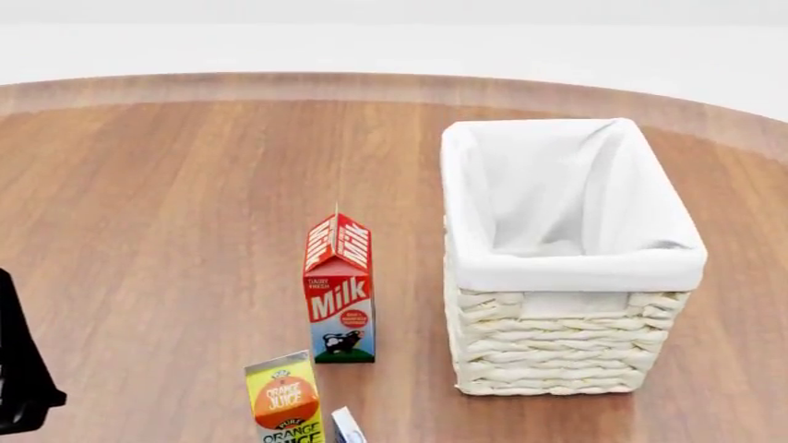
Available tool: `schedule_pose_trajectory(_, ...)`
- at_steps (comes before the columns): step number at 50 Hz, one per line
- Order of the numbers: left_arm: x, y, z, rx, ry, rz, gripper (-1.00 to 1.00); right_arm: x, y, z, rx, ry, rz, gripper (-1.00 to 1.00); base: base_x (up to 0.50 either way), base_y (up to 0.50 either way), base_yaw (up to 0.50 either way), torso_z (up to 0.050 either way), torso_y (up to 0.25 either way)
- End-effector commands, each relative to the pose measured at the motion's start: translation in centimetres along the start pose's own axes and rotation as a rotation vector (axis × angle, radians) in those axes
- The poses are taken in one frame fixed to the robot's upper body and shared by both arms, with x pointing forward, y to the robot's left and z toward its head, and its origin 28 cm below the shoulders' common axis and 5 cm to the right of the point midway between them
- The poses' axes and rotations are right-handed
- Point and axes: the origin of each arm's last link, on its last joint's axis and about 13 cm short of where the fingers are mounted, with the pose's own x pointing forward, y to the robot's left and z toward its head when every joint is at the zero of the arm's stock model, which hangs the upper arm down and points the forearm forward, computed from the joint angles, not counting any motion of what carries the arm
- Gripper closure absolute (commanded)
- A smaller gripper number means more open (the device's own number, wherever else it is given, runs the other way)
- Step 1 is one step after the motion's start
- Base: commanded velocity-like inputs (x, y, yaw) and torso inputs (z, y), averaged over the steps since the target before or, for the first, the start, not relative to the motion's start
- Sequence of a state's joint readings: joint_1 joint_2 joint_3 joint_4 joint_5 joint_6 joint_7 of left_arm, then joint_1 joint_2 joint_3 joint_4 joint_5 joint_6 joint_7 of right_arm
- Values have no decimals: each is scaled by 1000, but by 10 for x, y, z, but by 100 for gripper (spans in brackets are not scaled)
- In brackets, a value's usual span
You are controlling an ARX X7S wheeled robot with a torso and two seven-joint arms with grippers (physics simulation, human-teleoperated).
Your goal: Pick up the alphabet soup, and put it in the basket.
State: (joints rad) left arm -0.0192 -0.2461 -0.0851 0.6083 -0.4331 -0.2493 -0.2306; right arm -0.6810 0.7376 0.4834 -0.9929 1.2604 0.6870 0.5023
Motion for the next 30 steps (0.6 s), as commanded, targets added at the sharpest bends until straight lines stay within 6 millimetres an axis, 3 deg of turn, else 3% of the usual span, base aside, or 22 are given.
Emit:
schedule_pose_trajectory(1,0,1,3,-8,-9,4,-100,16,-2,1,-64,18,-23,-100,0,0,0,0,0)
schedule_pose_trajectory(12,-1,0,5,-14,-12,7,-100,23,1,0,-173,11,-50,-100,0,0,0,0,0)
schedule_pose_trajectory(30,-2,0,6,-16,-14,10,-100,36,3,-11,-189,47,-11,-100,0,0,0,0,0)
